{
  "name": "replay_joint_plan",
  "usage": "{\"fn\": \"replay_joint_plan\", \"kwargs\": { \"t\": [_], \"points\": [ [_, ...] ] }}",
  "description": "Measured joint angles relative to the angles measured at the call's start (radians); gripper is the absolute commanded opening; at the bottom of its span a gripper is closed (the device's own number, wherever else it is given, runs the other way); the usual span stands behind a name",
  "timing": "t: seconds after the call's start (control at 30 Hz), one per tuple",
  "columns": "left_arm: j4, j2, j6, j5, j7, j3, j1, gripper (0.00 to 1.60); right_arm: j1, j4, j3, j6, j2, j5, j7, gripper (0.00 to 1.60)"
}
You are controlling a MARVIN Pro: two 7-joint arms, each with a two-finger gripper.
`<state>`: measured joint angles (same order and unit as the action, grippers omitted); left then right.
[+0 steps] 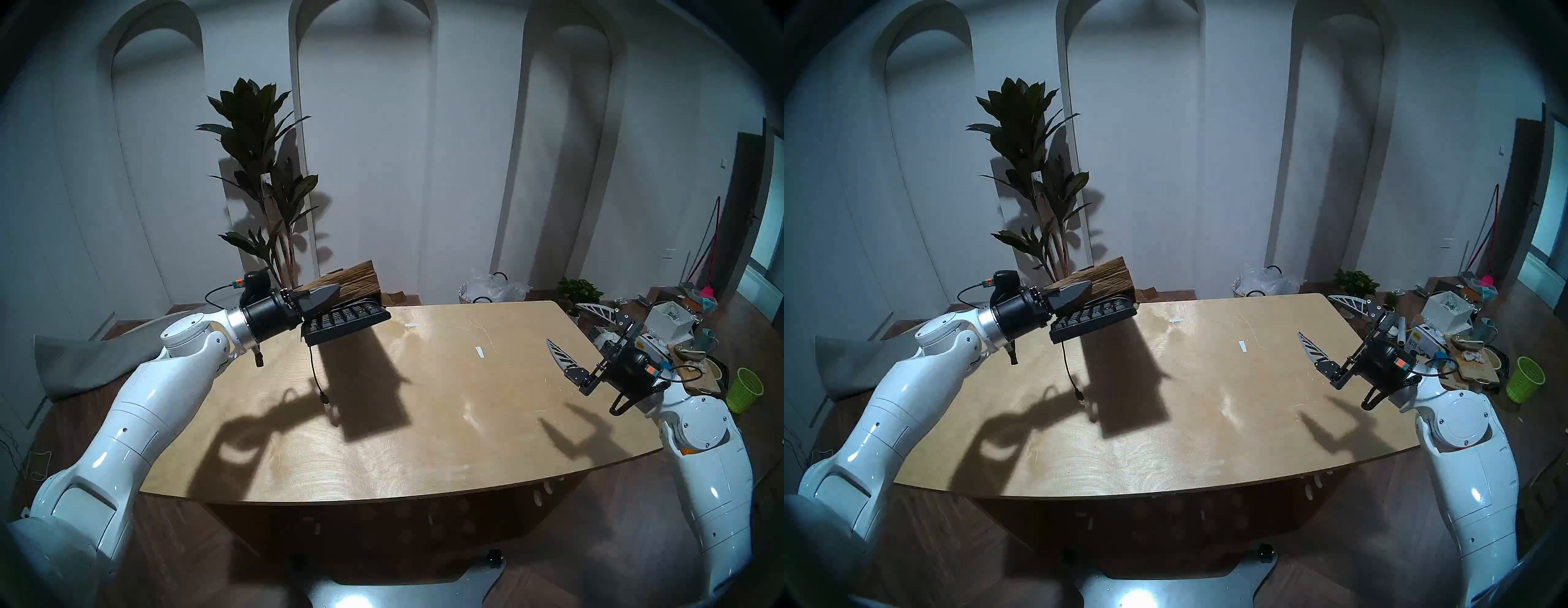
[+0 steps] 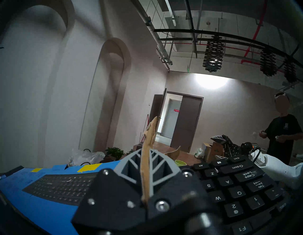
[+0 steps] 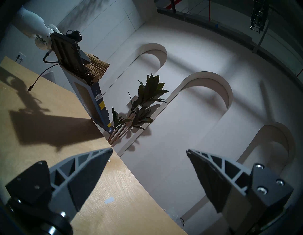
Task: Unwrap the new keyboard and set the wrapping aside
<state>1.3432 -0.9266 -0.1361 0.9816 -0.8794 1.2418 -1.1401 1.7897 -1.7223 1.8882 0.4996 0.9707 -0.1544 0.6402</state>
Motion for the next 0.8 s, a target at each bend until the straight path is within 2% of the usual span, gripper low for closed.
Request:
{"fn": "replay_joint_plan", "kwargs": {
  "t": [0.6,0.8],
  "points": [
    [0.209,-0.01,0.016,-0.023,0.215,0.019,-0.065,0.0,-0.015,0.03,0.005,0.008,-0.001,-0.012,-0.002,1.6],
    [0.265,-0.022,0.026,-0.042,0.322,0.028,-0.1,0.0,-0.026,0.041,0.006,0.009,-0.001,-0.019,-0.007,1.6]
  ]
}}
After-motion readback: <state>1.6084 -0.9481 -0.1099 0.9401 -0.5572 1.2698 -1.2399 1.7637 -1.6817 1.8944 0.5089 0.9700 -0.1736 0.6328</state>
